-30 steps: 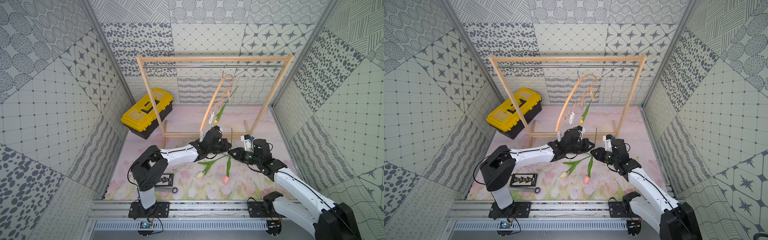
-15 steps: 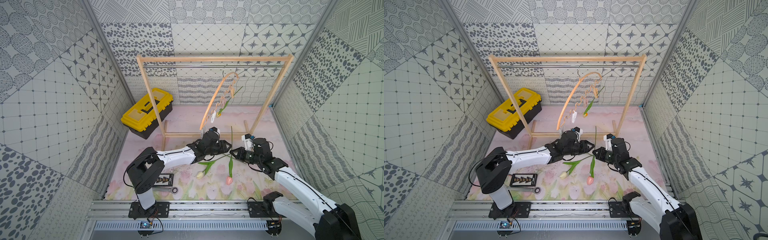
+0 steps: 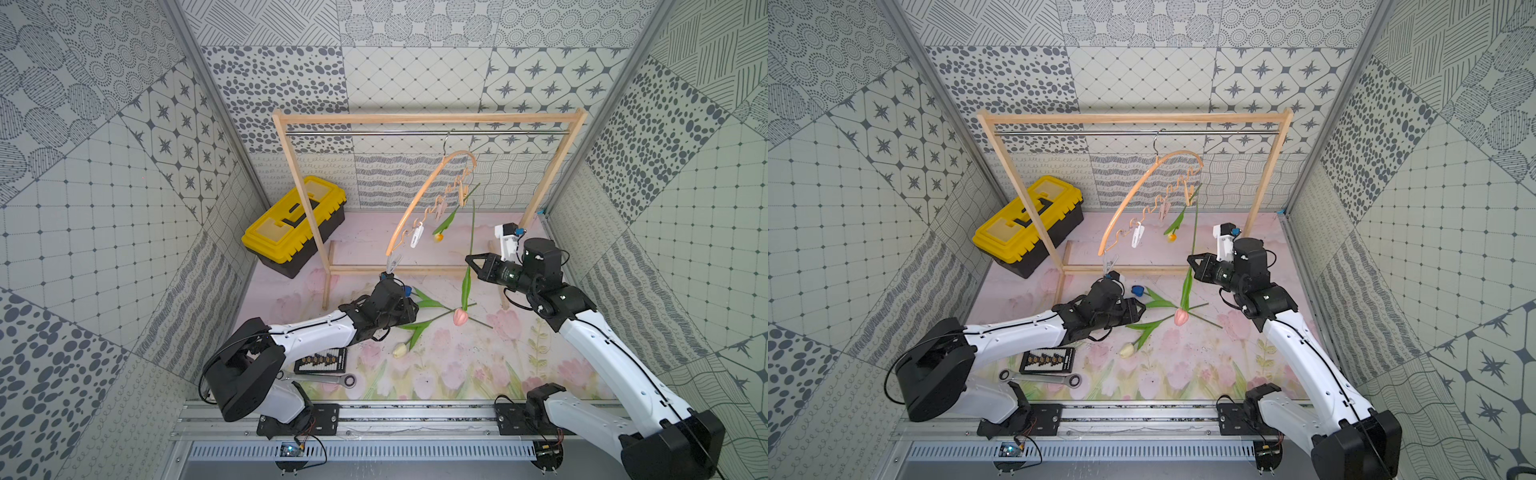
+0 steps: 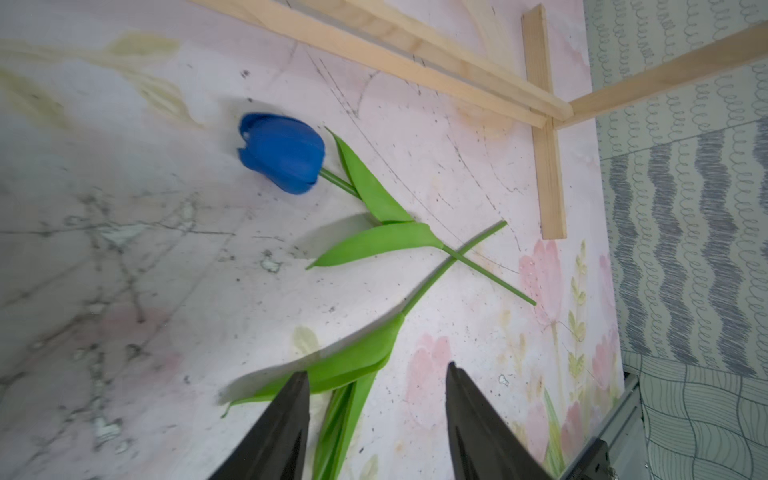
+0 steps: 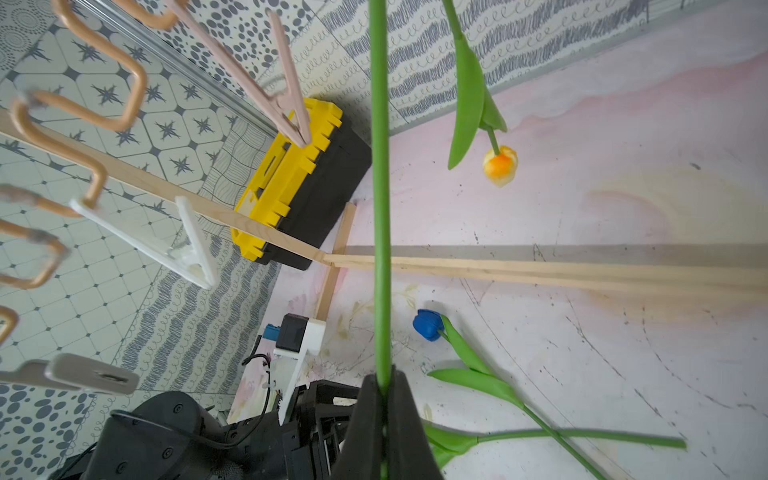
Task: Dry the flowers on a clothes hanger
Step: Pick up the flower at the center of the board, then open the clamp at the hanger.
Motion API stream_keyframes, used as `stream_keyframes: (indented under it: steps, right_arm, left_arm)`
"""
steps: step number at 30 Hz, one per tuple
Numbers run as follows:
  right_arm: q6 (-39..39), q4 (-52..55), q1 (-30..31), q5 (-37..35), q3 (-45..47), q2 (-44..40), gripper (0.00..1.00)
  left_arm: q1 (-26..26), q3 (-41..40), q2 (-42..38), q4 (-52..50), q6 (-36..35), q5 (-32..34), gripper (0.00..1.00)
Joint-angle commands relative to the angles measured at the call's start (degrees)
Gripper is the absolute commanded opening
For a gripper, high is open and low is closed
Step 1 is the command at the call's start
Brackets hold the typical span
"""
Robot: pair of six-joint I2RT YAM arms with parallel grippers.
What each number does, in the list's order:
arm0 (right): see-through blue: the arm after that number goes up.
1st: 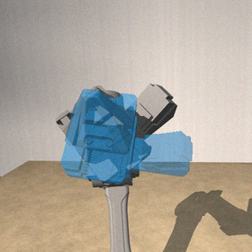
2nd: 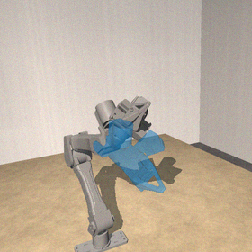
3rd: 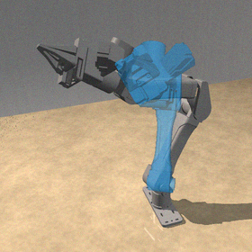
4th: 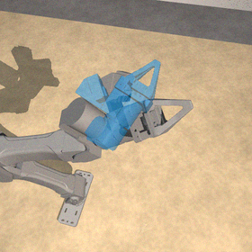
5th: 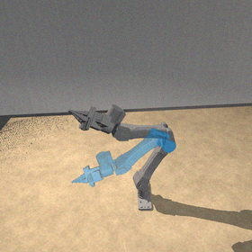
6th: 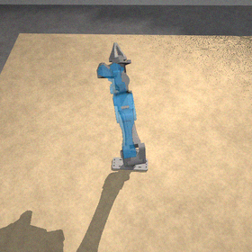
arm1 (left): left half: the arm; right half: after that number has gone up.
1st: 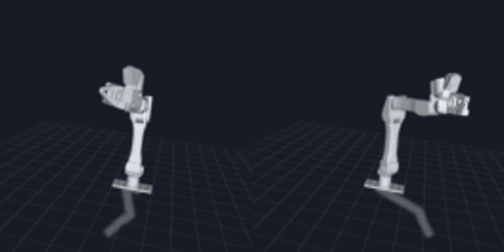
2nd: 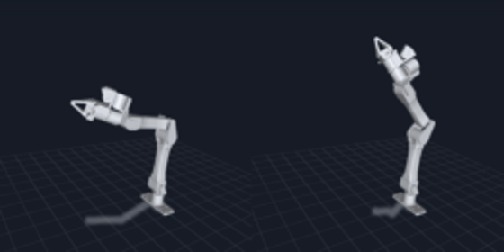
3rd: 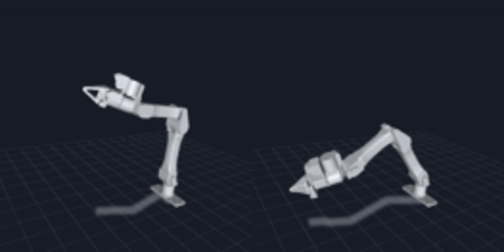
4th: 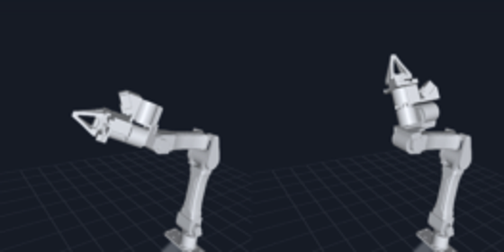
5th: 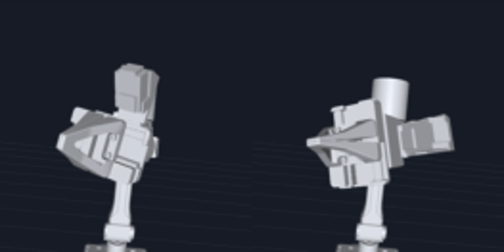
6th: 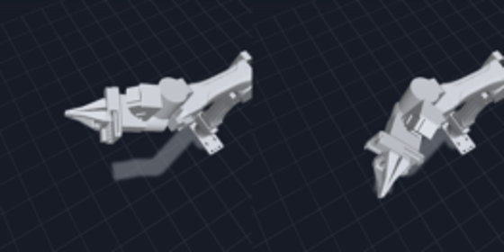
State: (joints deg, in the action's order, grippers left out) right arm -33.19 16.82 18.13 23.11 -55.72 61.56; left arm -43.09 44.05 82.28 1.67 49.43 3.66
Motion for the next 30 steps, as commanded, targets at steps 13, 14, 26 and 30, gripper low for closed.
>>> stream_keyframes:
  steps: [13,14,26,30]
  right_arm:
    - [9.28,0.51,-0.60,4.40,-20.32,16.59,0.00]
    - [9.28,0.41,-0.77,4.51,-20.85,17.30,0.00]
    - [11.73,2.14,-2.84,7.99,-24.03,20.80,0.00]
    - [11.31,1.98,-2.84,8.88,-25.08,21.67,0.00]
  left_arm:
    - [21.40,12.04,-2.67,0.91,-19.72,-7.33,0.66]
    - [22.47,13.15,-1.59,2.58,-20.85,-10.90,0.66]
    - [25.78,32.36,16.86,26.73,-18.41,-55.72,0.76]
    - [25.80,40.00,24.46,38.58,-6.75,-64.93,0.80]
